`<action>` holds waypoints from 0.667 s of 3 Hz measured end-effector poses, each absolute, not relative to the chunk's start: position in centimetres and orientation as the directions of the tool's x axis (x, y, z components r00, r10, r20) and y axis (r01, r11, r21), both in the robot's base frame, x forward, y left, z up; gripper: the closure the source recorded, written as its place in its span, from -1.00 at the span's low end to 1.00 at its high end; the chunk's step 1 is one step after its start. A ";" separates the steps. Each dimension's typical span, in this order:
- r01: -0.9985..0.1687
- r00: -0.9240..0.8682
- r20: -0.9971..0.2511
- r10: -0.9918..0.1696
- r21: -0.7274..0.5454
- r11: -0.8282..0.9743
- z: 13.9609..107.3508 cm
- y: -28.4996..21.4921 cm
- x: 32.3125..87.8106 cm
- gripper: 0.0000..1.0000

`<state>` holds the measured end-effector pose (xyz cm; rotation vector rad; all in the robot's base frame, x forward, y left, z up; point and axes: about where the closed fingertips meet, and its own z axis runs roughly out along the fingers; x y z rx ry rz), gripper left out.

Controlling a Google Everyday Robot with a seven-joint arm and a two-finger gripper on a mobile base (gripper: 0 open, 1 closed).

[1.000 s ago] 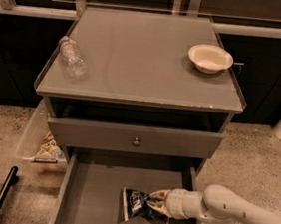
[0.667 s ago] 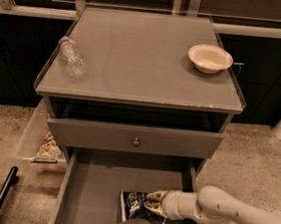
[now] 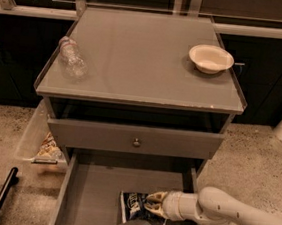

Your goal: Place blue chip bag into middle drawer

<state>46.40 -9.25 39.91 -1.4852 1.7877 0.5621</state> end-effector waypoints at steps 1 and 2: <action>-0.964 -0.063 -0.763 -0.644 -0.119 0.236 39.9 -9.2 46.4 -0.30; -0.966 -0.037 -0.764 -0.644 -0.139 0.220 41.1 -9.1 46.2 -0.77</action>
Offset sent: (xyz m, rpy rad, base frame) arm -0.0026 -0.0006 0.0285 -0.0016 -0.0491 0.0335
